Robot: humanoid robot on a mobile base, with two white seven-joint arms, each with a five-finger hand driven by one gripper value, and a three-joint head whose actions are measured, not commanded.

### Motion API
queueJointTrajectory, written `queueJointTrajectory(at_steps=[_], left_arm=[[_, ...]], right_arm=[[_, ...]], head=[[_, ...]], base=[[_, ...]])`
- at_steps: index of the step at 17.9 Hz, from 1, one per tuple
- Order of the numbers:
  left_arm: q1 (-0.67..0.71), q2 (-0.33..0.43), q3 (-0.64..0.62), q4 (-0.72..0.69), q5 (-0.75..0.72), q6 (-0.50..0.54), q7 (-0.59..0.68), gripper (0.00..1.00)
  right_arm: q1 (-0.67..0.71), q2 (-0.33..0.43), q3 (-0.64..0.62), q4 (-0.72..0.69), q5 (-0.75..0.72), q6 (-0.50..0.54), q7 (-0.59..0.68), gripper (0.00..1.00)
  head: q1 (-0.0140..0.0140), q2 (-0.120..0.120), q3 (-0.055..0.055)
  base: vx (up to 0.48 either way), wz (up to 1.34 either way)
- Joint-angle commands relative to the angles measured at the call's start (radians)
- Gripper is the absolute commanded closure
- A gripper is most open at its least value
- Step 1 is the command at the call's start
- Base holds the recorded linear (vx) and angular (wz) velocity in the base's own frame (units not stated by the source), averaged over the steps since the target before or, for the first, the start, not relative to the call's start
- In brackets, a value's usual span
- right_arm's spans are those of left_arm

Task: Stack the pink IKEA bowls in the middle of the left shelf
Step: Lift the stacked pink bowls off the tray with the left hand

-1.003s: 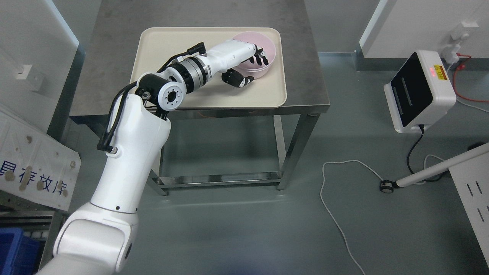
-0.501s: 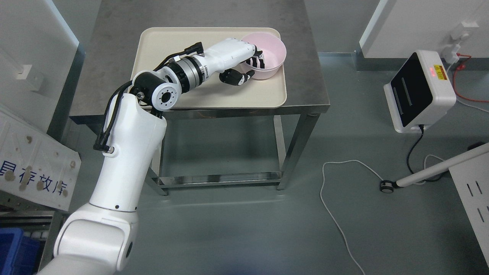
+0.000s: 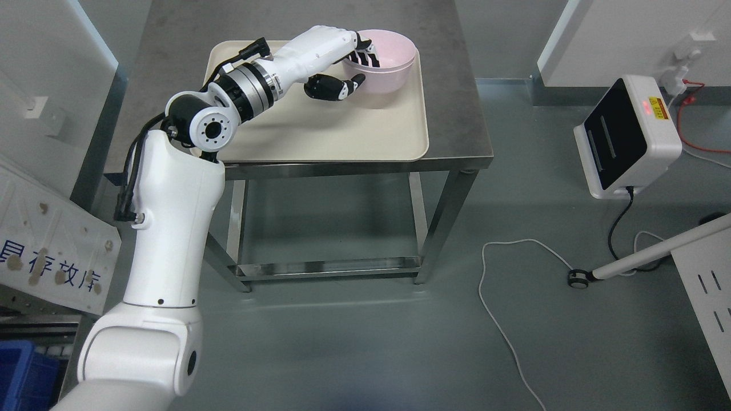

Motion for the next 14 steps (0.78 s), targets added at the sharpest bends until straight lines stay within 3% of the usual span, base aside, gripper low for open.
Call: queueJointTrajectory(at_steps=[1,14], left_arm=[[0.007,0.016,0.145,-0.066,0.069,-0.012,-0.003,0.91],[0.009,0.016,0.166,-0.102,0.084,-0.015,-0.003,0.92]], right_arm=[[0.0,-0.017,-0.011,0.0,0.008,0.0,-0.001,0.0],[0.0,-0.017,-0.009,0.0,0.008,0.0,0.001,0.0]], head=[[0.0,0.0,0.0],[0.0,0.0,0.0]], base=[[0.0,0.0],[0.0,0.0]])
